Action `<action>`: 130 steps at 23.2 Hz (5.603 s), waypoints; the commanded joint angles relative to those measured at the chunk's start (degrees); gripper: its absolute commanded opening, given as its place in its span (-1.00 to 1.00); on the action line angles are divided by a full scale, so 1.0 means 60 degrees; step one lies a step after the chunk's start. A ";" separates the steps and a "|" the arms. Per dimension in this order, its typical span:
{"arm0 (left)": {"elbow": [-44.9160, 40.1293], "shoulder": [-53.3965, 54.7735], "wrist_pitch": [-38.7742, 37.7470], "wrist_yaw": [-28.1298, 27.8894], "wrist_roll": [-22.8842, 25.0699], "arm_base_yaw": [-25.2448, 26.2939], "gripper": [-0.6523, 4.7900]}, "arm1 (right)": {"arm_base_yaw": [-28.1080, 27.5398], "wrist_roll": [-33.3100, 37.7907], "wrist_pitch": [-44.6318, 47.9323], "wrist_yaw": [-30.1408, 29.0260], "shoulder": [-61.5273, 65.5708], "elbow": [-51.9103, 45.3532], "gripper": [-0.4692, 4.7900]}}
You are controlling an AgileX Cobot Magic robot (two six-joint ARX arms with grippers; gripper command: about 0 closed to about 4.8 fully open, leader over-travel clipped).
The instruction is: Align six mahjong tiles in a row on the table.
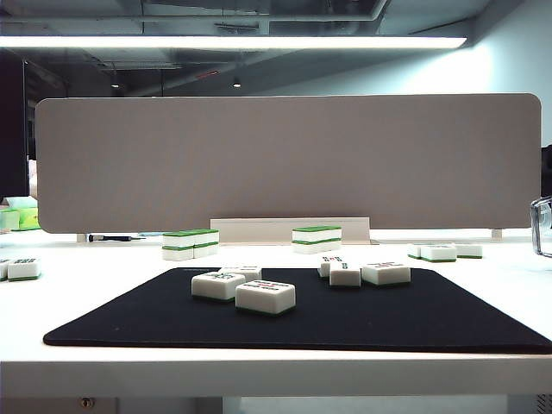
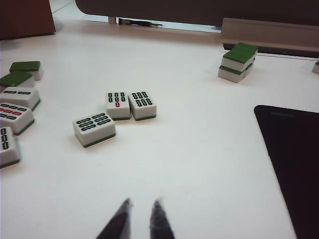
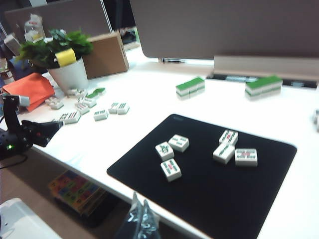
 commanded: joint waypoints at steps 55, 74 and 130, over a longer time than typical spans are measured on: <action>0.0004 0.0007 -0.0095 0.0044 0.0004 0.0000 -0.57 | 0.0004 0.1035 0.8047 0.5719 -0.0120 -0.7453 -0.82; 0.0004 0.0007 -0.0091 0.0044 0.0004 0.0000 -0.57 | 0.0004 0.0743 0.8007 0.6495 -0.0117 -0.8550 -0.82; 0.0004 0.0007 -0.0091 0.0044 -0.0004 -0.0004 -0.57 | 0.0025 -0.0182 0.3093 0.5501 -0.0117 -0.2288 -0.83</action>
